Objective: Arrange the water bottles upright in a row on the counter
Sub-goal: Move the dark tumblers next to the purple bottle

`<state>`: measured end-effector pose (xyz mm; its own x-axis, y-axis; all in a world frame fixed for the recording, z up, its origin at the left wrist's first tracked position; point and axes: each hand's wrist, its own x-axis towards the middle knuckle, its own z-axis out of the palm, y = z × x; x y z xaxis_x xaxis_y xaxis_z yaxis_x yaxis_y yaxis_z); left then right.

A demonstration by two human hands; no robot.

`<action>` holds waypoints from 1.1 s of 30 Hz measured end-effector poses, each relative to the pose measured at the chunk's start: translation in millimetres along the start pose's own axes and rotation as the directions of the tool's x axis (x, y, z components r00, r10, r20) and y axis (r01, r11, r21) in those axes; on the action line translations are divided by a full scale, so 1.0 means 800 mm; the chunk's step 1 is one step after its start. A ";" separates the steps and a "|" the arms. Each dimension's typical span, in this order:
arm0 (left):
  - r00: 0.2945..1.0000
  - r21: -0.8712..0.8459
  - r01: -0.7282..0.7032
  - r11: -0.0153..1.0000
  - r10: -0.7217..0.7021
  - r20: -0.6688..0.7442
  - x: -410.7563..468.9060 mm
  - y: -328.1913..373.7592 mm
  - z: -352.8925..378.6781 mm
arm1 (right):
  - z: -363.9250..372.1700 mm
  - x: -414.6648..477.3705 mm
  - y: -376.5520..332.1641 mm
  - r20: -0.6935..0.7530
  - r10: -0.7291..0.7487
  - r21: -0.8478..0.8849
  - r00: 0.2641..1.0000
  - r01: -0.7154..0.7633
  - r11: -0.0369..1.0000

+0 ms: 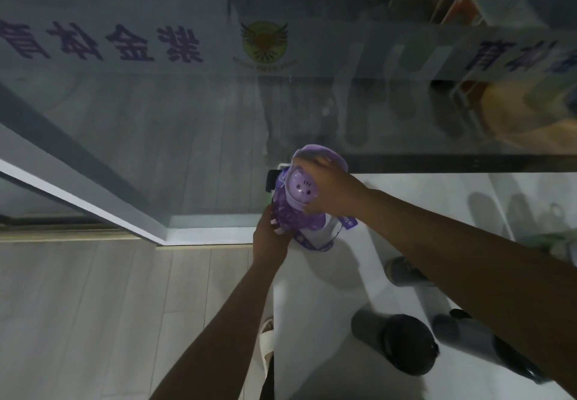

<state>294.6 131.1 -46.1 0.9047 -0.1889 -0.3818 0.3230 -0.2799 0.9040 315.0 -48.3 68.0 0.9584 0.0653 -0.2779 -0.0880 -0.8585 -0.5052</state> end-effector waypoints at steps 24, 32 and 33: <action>0.744 0.405 -0.231 0.884 -0.108 0.660 -0.212 -0.015 0.067 | -0.073 -0.283 0.110 -0.011 0.156 0.075 0.988 -0.155 0.985; 0.814 0.397 -0.257 0.881 -0.024 0.580 -0.224 -0.020 0.082 | -0.094 -0.208 0.108 -0.147 0.072 0.082 0.987 -0.061 0.995; 0.819 0.398 -0.258 0.880 -0.019 0.574 -0.224 -0.020 0.084 | -0.098 -0.195 0.107 -0.157 0.073 0.084 0.985 -0.060 0.995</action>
<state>108.8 106.6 -5.4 0.5753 -0.6893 -0.4403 -0.0600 -0.5724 0.8178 179.4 -171.7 131.9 0.9802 -0.0784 -0.1819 -0.1682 -0.8149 -0.5547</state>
